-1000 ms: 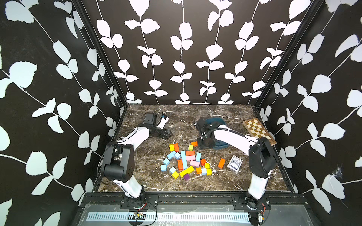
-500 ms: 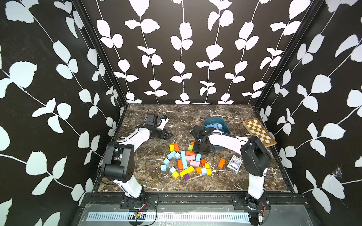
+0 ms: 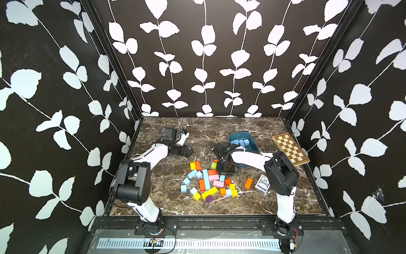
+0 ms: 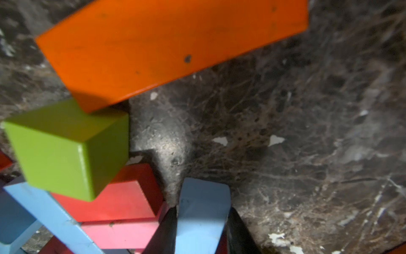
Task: Pick out the blue building blocks
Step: Pick up the building block from the center of the board.
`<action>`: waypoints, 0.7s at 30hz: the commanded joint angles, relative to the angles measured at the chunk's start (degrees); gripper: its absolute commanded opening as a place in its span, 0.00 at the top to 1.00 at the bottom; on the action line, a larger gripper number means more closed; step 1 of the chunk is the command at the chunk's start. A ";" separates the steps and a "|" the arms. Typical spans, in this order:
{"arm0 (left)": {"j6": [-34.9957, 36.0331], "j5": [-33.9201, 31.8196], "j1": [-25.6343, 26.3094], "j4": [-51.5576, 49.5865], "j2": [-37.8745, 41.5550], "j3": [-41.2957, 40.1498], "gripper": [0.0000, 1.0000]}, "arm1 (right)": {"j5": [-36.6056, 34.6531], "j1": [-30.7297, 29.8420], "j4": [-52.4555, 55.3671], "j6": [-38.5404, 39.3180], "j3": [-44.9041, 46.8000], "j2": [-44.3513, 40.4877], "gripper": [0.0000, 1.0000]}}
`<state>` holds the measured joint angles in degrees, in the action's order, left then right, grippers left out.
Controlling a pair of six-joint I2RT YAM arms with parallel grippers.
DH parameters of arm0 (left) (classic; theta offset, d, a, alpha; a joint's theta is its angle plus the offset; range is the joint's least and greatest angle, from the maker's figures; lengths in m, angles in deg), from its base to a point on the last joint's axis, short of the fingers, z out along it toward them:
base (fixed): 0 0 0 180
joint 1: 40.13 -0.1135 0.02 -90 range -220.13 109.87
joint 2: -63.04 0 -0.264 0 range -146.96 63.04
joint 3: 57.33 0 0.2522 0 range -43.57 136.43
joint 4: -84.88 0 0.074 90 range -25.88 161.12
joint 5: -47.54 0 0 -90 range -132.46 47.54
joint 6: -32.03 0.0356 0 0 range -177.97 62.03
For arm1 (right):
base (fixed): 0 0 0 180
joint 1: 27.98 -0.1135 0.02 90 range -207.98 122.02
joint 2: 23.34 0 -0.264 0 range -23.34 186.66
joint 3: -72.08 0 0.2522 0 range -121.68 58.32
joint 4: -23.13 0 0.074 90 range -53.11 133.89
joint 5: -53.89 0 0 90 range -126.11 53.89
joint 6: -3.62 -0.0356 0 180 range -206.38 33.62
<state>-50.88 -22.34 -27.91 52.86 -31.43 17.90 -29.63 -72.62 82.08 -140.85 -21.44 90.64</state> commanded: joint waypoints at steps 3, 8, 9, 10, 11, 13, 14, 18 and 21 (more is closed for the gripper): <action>0.48 0.67 0.07 -0.11 2.37 0.93 0.11 | -0.51 -0.35 0.65 -1.52 0.07 1.84 0.76; 0.80 1.04 0.08 -0.20 2.46 1.19 0.11 | -2.11 -0.31 1.50 -1.25 -1.39 0.35 0.85; 0.92 1.13 0.06 -0.35 2.47 1.37 0.12 | -2.77 -0.27 2.02 -1.17 -2.05 -0.20 0.85; 1.14 1.15 0.08 -0.45 2.41 1.46 0.12 | -3.51 -0.33 2.72 -1.04 -2.91 -0.69 0.86; 1.41 1.23 0.16 -0.54 2.37 1.69 0.12 | -4.35 -0.24 3.40 -0.79 -3.89 -1.14 0.86; 2.09 1.62 0.16 -1.10 2.19 2.44 0.12 | -6.38 0.03 5.50 0.21 -6.63 -2.36 0.86; 2.37 1.84 0.16 -1.24 2.11 2.81 0.12 | -7.35 0.27 6.54 0.57 -7.95 -2.98 0.86; 1.84 2.57 0.25 -1.99 1.55 5.23 0.12 | -10.89 3.04 8.36 -0.04 -10.75 -7.03 0.86; 0.27 3.59 0.49 -1.89 1.32 6.64 0.13 | -12.06 6.15 4.78 -3.12 -8.76 -10.97 0.87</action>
<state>-49.66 -20.57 -27.84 51.72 -31.43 22.66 -37.33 -69.32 86.78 -140.64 -30.65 84.30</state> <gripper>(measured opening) 0.875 0.276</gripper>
